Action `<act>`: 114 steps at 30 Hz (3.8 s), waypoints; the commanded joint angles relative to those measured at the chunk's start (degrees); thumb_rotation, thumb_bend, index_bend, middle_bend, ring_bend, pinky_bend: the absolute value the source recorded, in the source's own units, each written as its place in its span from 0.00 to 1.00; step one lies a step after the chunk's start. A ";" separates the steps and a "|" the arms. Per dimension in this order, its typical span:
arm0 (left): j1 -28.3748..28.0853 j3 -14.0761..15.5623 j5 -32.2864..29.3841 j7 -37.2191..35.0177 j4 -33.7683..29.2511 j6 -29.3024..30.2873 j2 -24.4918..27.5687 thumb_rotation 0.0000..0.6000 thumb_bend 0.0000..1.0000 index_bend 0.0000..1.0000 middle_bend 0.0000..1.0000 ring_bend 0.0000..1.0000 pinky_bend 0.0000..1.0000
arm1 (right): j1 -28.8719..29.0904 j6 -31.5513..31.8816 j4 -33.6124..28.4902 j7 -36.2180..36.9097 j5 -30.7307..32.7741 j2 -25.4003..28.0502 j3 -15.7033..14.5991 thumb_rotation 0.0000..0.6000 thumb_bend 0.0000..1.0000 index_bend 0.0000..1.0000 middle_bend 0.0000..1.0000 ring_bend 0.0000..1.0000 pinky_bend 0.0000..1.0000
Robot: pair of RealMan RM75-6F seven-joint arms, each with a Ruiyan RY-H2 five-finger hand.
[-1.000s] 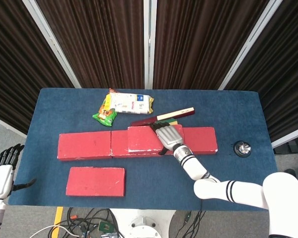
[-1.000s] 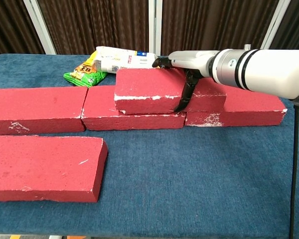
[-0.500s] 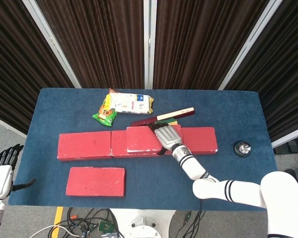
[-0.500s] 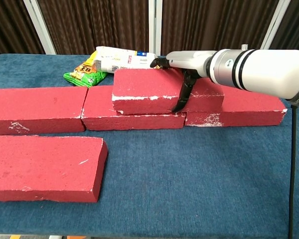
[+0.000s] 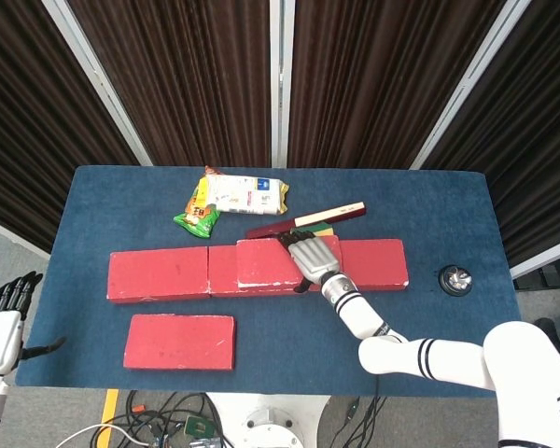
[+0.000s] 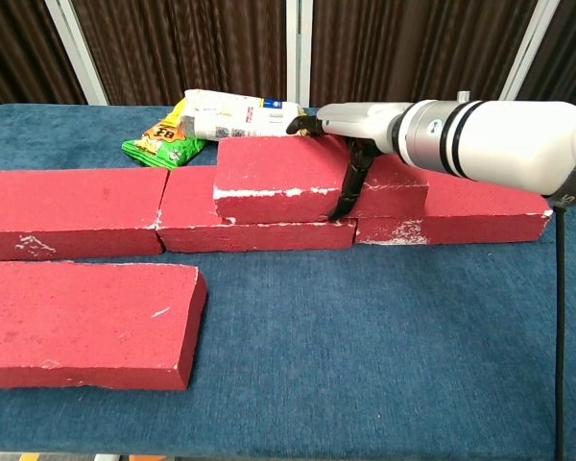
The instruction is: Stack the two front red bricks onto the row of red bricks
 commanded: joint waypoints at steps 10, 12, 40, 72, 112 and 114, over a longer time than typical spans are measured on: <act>0.03 0.02 0.10 -0.15 0.05 0.02 0.07 1.00 0.00 0.01 0.00 0.00 0.00 | -0.47 0.43 -0.59 1.81 -1.24 0.31 0.37 1.00 0.00 0.00 0.00 0.00 0.00; 0.06 0.02 0.16 -0.14 0.01 0.13 0.11 1.00 0.00 0.01 0.00 0.00 0.00 | -0.52 0.42 -0.79 1.95 -1.27 0.48 0.35 1.00 0.00 0.00 0.00 0.00 0.00; -10.13 5.16 4.25 17.73 -21.14 -18.50 -0.08 1.00 0.00 0.00 0.00 0.00 0.00 | -19.37 18.08 -25.87 18.68 -23.49 28.17 0.37 1.00 0.00 0.00 0.00 0.00 0.00; -20.63 2.93 -20.37 35.95 -23.19 -27.39 -9.70 1.00 0.00 0.00 0.00 0.00 0.00 | -25.66 16.79 -20.65 28.13 -30.22 29.28 1.63 1.00 0.00 0.00 0.00 0.00 0.00; -24.73 5.66 -27.65 41.61 -23.57 -23.13 -11.30 1.00 0.13 0.11 0.10 0.08 0.03 | -27.78 15.42 -19.05 29.08 -30.11 28.58 2.88 1.00 0.00 0.00 0.00 0.00 0.00; -24.84 5.69 -27.67 41.76 -23.63 -22.93 -11.29 1.00 0.14 0.13 0.11 0.09 0.04 | -27.85 15.47 -19.08 29.06 -30.12 28.56 2.95 1.00 0.00 0.00 0.00 0.00 0.00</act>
